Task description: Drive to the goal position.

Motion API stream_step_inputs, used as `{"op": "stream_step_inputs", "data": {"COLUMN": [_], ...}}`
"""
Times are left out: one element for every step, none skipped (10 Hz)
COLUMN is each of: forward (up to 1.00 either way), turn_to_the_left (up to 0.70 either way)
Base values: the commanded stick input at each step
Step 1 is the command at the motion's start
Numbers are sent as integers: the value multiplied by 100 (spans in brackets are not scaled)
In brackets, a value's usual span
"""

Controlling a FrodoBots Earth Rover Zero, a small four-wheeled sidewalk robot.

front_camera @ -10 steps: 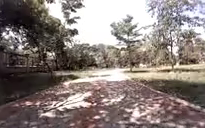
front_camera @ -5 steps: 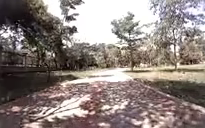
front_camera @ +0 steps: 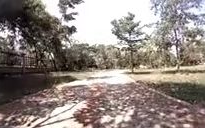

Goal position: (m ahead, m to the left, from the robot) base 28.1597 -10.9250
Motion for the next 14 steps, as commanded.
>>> {"op": "stream_step_inputs", "data": {"forward": [70, 70, 70, 70, 70, 70, 70, 70, 70, 70, 70, 70, 70, 70], "turn_to_the_left": [0, 0, 0, 0, 0, 0, 0, -35, -35, 0, 0, 0, 0, 0]}}
